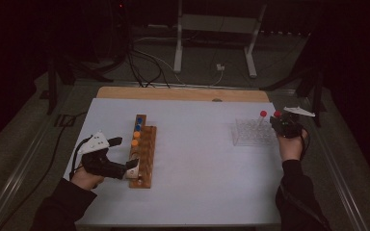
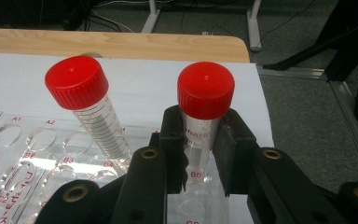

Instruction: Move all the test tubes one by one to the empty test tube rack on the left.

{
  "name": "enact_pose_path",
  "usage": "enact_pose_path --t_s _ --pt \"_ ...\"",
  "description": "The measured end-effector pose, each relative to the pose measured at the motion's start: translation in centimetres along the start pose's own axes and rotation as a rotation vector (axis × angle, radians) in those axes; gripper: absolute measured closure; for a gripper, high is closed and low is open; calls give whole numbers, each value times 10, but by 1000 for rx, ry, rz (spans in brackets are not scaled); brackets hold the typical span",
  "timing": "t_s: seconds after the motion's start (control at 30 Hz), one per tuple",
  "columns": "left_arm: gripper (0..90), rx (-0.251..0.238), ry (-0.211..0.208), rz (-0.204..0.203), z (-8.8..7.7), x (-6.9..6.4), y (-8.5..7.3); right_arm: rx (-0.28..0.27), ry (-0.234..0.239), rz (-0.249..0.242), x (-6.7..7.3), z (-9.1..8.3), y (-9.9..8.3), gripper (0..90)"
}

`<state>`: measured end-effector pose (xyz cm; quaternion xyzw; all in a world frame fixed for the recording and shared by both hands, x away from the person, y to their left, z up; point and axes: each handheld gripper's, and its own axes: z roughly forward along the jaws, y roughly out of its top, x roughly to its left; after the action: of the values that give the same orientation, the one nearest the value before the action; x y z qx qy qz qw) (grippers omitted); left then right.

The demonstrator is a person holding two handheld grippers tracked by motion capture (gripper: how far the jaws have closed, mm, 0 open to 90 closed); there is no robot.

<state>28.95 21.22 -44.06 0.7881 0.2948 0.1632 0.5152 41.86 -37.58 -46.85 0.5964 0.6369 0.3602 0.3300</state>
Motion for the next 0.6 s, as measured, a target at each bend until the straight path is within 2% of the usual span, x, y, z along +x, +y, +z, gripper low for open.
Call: enact_pose_path --t_s 0.3,0.6 --pt "16 1 0 1 0 0 0 -39 1 -6 0 -12 12 739" --pt "16 7 -6 6 -1 -2 2 -91 9 -51 4 -42 28 742"
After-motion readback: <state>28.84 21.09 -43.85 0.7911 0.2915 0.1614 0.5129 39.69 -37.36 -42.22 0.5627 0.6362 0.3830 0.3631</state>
